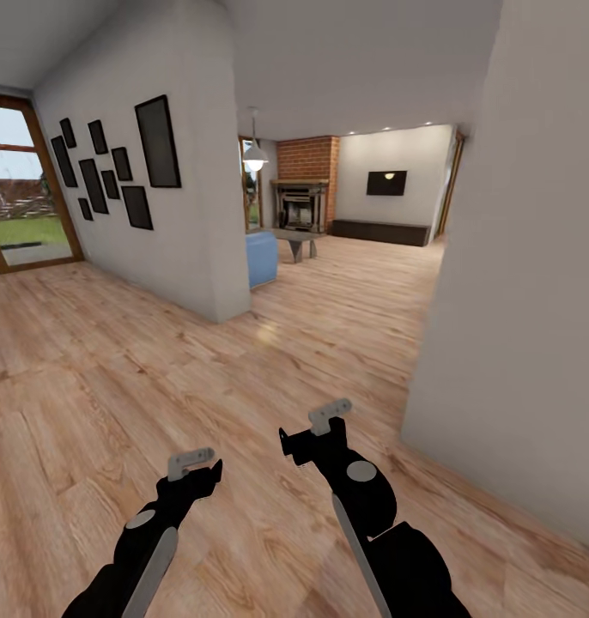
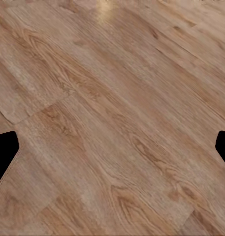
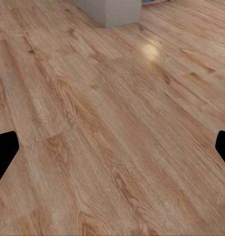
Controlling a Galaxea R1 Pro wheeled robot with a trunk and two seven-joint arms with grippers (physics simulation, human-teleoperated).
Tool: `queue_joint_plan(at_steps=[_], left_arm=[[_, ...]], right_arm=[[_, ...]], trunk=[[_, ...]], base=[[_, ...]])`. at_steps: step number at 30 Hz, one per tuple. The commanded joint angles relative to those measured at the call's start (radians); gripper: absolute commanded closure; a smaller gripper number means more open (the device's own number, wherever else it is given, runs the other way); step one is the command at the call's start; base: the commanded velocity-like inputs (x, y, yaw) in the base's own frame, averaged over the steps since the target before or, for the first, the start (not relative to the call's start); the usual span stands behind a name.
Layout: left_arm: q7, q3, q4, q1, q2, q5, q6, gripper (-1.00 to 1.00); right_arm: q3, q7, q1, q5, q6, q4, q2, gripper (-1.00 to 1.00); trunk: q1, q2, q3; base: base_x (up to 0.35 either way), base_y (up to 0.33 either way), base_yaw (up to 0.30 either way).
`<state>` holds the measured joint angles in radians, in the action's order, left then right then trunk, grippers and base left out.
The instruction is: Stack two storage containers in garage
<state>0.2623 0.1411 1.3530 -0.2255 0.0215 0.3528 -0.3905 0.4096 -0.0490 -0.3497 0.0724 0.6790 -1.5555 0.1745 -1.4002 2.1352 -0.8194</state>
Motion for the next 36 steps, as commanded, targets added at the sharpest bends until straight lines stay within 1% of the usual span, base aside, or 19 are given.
queue_joint_plan(at_steps=[1, 10, 28, 36], left_arm=[[-0.001, 0.0, 0.0, 0.0, 0.0, 0.0, 0.0, -1.0], [-0.003, 0.001, -0.001, 0.0, 0.0, 0.0, 0.0, -1.0], [-0.005, 0.002, -0.001, 0.0, 0.0, 0.0, 0.0, -1.0], [-0.005, 0.001, -0.001, 0.0, 0.0, 0.0, 0.0, -1.0]], right_arm=[[0.0, -0.001, 0.0, 0.0, 0.0, 0.0, 0.0, -1.0], [-0.001, 0.0, 0.0, 0.0, 0.001, -0.016, 0.0, -1.0], [-0.003, 0.0, 0.0, 0.0, 0.002, -0.026, 0.0, -1.0], [-0.002, 0.0, 0.0, 0.0, 0.002, -0.026, 0.0, -1.0]], trunk=[[0.0, 0.0, 0.0], [0.0, 0.0, 0.0], [0.0, 0.0, 0.0], [0.0, 0.0, 0.0]], base=[[0.338, 0.134, 0.013], [0.338, 0.105, 0.002], [0.338, 0.004, 0.0], [0.338, 0.062, 0.0]])
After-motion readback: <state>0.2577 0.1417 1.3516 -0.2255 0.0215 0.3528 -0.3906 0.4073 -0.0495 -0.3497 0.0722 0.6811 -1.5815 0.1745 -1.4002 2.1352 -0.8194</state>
